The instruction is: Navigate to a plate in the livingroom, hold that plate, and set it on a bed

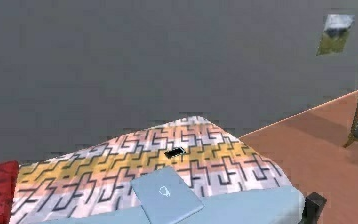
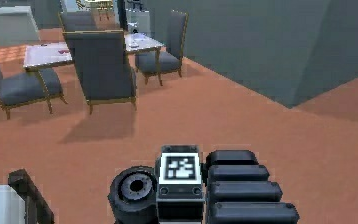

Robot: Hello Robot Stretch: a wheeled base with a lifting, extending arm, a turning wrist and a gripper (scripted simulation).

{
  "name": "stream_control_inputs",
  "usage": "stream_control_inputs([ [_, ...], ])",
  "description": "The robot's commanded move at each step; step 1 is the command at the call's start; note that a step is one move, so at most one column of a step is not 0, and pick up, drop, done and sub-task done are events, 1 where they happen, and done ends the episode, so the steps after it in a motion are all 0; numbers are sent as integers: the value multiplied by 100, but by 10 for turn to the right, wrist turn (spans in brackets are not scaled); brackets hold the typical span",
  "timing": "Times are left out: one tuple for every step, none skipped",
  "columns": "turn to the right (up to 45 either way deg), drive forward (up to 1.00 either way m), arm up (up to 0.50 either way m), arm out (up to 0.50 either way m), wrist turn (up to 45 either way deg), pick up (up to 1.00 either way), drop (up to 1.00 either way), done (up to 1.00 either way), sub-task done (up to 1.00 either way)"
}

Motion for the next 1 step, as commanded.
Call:
stream_control_inputs([
  [-450, 0, 0, 0, 0, 0, 0, 0, 0],
])
